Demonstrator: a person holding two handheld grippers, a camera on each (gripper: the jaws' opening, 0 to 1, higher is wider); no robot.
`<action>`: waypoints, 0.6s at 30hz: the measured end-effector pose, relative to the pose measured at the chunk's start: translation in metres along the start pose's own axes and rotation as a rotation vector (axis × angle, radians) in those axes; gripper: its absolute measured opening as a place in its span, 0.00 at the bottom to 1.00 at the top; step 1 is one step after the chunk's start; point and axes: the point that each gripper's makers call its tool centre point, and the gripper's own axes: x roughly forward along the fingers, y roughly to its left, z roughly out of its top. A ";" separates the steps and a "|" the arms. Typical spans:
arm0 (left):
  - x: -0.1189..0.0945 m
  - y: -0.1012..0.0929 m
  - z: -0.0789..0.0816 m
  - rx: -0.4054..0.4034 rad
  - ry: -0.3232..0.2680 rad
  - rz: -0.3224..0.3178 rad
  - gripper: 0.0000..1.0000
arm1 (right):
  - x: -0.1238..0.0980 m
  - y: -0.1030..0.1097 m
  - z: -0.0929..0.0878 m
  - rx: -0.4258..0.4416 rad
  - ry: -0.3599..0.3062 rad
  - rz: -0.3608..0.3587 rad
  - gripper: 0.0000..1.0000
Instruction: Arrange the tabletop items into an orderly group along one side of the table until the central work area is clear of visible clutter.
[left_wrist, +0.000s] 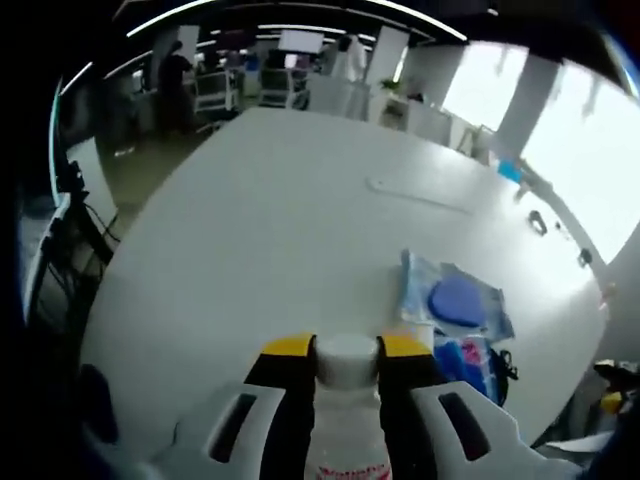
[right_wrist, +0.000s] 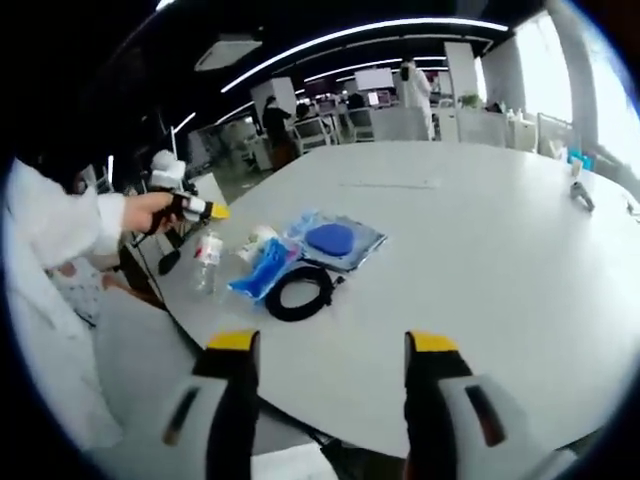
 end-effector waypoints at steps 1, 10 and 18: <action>-0.002 0.000 0.000 -0.001 -0.004 -0.001 0.18 | 0.000 0.000 0.000 -0.001 -0.001 0.000 0.56; -0.019 -0.008 0.012 0.060 -0.044 -0.037 0.18 | 0.003 0.003 0.001 0.001 -0.001 0.002 0.56; -0.037 -0.009 0.036 0.191 -0.131 -0.029 0.18 | 0.001 0.000 0.003 -0.003 0.008 -0.016 0.55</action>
